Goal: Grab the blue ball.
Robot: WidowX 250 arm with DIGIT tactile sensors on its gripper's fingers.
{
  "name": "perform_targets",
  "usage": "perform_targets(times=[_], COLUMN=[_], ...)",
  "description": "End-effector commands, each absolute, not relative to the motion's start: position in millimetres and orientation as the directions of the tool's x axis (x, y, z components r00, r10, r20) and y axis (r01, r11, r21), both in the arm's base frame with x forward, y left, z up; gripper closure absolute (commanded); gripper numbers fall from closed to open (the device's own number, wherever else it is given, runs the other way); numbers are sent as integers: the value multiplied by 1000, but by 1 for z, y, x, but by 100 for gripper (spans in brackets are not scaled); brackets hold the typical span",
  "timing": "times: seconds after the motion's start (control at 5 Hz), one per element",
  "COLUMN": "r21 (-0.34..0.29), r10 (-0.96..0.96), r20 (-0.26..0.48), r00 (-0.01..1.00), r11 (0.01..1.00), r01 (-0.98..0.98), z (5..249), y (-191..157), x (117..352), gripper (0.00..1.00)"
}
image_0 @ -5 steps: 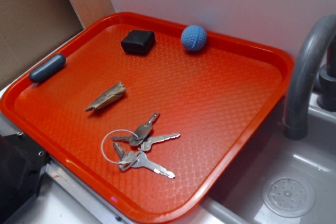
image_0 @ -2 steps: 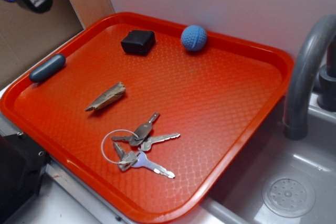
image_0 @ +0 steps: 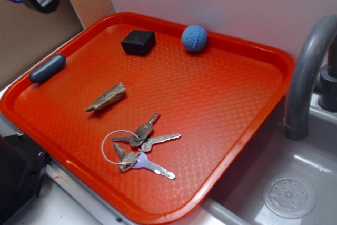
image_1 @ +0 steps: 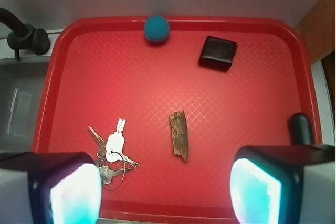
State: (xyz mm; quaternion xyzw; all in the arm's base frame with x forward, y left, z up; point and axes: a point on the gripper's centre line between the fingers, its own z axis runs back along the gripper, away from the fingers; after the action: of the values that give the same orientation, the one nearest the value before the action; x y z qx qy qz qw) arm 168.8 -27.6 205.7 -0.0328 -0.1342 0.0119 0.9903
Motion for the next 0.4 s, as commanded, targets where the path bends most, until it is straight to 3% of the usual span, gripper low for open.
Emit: perform_targets(times=[0.0,0.2], r21=[-47,-26], r10=[-1,-2], r20=[277,283], r00=[961,959], r11=[999,1000], r01=[15,10], z=[191,169], y=[-41,-45], x=[220,259], gripper=[0,0])
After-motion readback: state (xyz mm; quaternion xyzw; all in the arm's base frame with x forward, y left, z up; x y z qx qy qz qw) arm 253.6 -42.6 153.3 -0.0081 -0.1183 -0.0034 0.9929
